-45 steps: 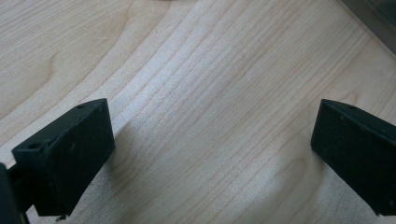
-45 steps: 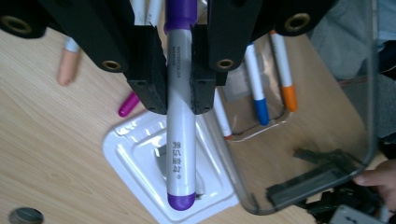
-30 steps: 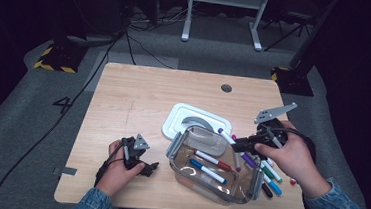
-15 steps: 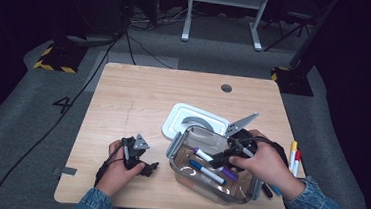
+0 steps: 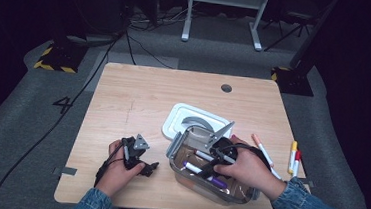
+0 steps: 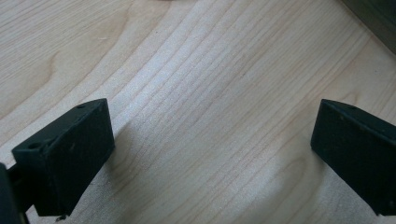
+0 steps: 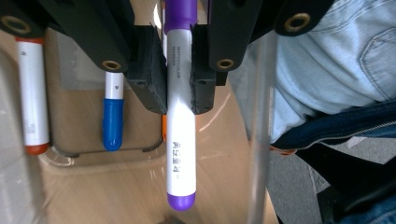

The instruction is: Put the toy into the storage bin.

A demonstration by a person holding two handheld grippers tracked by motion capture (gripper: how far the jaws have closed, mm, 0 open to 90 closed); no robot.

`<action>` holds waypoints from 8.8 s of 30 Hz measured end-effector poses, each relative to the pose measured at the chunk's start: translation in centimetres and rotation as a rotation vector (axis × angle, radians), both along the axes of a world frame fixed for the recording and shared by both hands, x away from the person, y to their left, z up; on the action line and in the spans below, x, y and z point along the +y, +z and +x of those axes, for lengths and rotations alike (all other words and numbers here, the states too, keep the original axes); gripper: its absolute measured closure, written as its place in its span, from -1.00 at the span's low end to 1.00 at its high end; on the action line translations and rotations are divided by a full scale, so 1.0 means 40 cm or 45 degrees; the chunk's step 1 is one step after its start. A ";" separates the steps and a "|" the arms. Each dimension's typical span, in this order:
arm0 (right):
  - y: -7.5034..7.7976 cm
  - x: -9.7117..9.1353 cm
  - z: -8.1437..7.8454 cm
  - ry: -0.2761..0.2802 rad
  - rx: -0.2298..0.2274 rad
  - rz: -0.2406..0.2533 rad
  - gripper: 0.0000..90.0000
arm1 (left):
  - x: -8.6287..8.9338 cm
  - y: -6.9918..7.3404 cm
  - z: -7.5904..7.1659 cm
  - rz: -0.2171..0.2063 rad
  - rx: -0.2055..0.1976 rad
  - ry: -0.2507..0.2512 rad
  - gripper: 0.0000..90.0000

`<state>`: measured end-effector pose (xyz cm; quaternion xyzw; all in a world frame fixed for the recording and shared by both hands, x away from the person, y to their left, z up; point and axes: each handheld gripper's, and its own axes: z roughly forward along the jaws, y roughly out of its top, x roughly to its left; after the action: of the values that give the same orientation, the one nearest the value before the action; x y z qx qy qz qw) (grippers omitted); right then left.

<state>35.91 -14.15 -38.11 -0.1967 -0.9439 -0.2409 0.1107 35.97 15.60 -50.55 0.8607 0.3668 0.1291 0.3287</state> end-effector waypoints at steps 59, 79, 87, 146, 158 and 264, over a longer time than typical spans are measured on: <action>0.119 -0.266 0.107 -0.493 -0.440 0.114 0.33 | -0.001 -0.001 0.000 -0.005 0.001 0.003 -1.00; -0.093 -0.484 0.232 -0.842 -0.314 -0.075 0.38 | -0.001 -0.001 0.004 -0.005 -0.001 -0.004 -1.00; -0.179 -0.517 0.250 -0.897 -0.219 -0.137 0.38 | -0.001 -0.001 0.004 -0.004 -0.002 -0.003 -1.00; 0.209 -0.252 0.061 -0.375 -0.299 0.183 0.71 | 0.000 -0.001 0.004 -0.005 0.000 -0.007 -1.00; 0.200 -0.152 -0.007 -0.160 -0.237 0.157 0.71 | 0.000 -0.001 0.004 -0.005 -0.001 -0.008 -1.00; 0.082 -0.448 0.149 -0.727 -0.405 0.048 0.32 | 0.000 -0.001 0.004 -0.006 0.000 -0.008 -1.00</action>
<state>41.86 -32.07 -34.83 -0.4113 -0.8514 -0.3075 -0.1067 36.14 15.59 -50.57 0.8610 0.3645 0.1274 0.3311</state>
